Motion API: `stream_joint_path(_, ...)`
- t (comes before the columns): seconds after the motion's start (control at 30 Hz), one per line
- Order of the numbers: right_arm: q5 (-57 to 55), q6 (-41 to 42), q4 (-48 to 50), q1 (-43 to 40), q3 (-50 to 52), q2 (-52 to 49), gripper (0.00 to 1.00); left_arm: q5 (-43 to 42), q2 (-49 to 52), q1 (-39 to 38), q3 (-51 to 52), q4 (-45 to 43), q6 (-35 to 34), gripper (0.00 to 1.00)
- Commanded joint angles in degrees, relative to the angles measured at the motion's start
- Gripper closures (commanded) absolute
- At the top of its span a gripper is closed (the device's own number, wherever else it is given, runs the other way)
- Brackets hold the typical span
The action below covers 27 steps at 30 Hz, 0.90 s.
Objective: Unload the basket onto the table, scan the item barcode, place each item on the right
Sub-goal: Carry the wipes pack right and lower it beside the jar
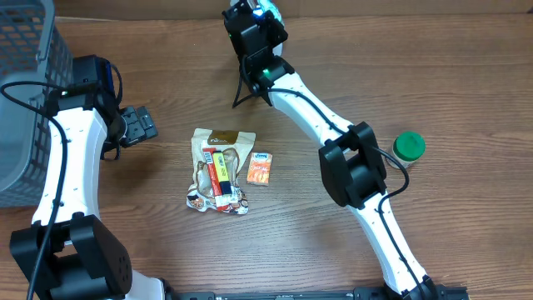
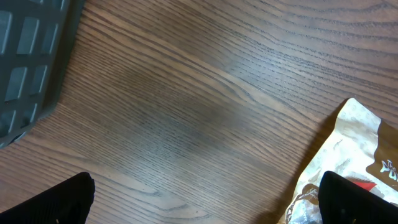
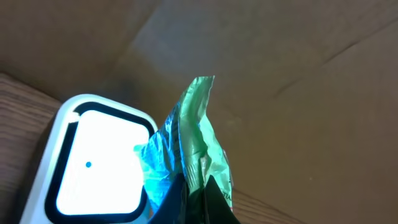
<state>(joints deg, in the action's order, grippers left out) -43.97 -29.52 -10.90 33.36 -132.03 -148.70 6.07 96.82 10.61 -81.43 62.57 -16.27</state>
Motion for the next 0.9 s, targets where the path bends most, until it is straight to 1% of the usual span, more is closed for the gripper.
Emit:
stream_joint_path(0.0,1.49,1.42,-0.83,1.46,-0.79,-0.61,0.97,0.07,0.48,-0.04,-0.81,-0.07,0.87,0.00)
stream_joint_path(0.2,4.31,1.75,-0.87,3.19,-0.79,-0.61,0.97,0.09,0.48,-0.04,-0.81,-0.07,0.87,0.00)
stream_joint_path(0.3,6.29,3.76,-1.92,3.74,-0.79,-0.61,0.97,0.09,0.48,-0.04,-0.81,-0.07,0.87,0.00)
stream_joint_path(0.5,6.62,8.52,-4.92,3.63,-0.79,-0.61,0.96,0.09,0.48,-0.04,-0.81,-0.07,0.87,0.00)
stream_joint_path(0.63,6.54,8.55,-5.97,3.21,-0.81,-0.55,0.96,0.09,0.48,-0.04,-0.81,-0.07,0.87,0.00)
stream_joint_path(0.8,5.53,8.79,-6.88,3.23,-0.81,2.32,0.97,0.09,0.48,-0.04,-0.81,-0.07,0.87,0.00)
stream_joint_path(0.87,3.69,11.43,-8.85,3.32,-0.81,4.87,0.96,0.09,0.48,-0.04,-0.81,-0.07,0.87,0.00)
